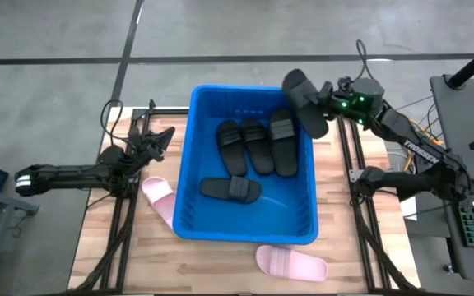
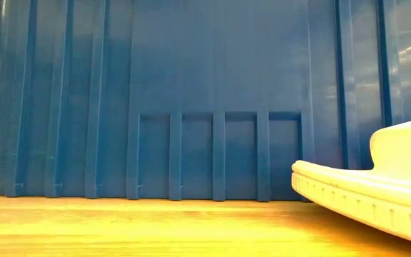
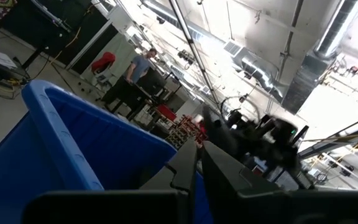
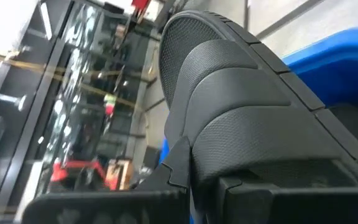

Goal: Pick and place slides into bin
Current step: Put t the black slides into the blue organizer bin, then put the pink slides into the blue organize bin

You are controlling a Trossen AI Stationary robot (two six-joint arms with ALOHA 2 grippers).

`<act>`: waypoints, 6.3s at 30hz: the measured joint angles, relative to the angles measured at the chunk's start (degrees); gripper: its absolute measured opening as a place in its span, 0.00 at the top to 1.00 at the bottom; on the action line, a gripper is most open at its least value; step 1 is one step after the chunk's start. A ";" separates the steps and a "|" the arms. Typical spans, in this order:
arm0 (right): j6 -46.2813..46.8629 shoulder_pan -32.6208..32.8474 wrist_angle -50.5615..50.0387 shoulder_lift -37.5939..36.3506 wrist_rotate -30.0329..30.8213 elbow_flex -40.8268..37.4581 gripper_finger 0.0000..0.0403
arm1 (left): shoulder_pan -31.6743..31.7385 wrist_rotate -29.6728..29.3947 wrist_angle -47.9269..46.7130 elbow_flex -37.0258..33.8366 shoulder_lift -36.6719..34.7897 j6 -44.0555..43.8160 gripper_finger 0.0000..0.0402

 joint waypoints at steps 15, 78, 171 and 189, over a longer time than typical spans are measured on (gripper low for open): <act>2.39 12.93 0.05 23.32 -26.34 15.19 0.98 | 0.00 0.00 0.00 0.00 4.89 0.00 0.97; 0.88 27.75 6.40 62.52 -32.17 26.76 0.73 | 0.02 -0.63 -0.02 0.04 -13.37 11.80 0.97; -52.21 20.26 -3.99 14.82 14.13 26.74 0.38 | -0.02 25.60 -8.37 21.02 0.34 15.88 0.71; -51.86 20.10 -4.00 14.91 14.04 26.74 0.38 | -0.90 29.26 -76.39 61.64 21.60 17.39 0.46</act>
